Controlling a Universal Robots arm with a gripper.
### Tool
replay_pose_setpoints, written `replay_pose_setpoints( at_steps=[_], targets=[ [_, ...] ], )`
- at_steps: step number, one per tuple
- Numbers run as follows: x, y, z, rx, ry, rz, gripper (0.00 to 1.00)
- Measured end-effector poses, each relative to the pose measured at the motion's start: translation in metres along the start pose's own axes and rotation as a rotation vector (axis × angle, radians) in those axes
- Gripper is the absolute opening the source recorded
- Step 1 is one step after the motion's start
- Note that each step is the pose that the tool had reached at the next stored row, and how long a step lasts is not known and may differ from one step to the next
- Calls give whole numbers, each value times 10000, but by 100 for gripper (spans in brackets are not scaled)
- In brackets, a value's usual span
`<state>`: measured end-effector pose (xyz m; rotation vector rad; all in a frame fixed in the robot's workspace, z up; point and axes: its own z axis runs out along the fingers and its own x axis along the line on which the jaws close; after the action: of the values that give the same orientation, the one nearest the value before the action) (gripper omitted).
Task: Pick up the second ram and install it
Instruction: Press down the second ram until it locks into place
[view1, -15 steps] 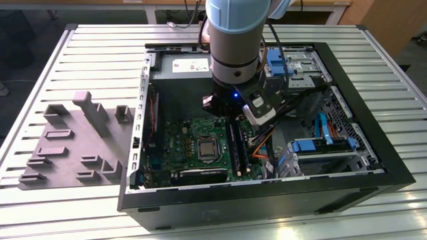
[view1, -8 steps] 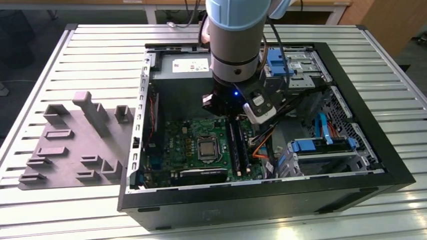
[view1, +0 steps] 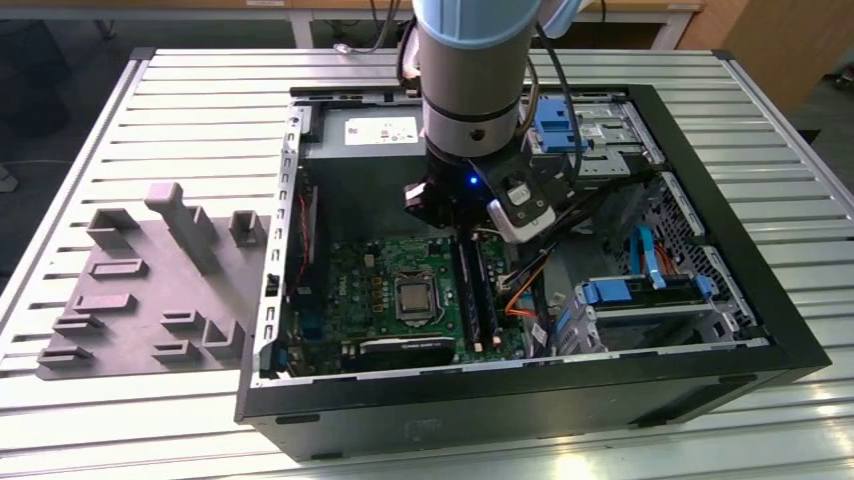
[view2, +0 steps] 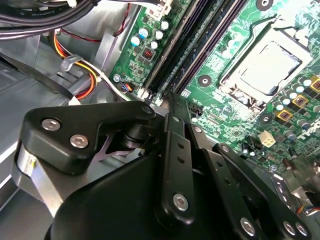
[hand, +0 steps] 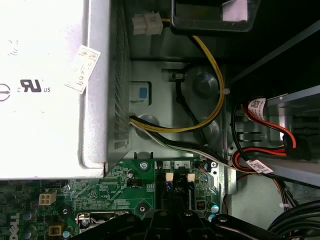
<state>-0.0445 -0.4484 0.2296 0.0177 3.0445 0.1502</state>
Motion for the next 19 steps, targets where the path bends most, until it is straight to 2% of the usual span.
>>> replay_pose_setpoints(
  at_steps=[19],
  targets=[
    [0,-29,-6,3,1,0,11]
  ],
)
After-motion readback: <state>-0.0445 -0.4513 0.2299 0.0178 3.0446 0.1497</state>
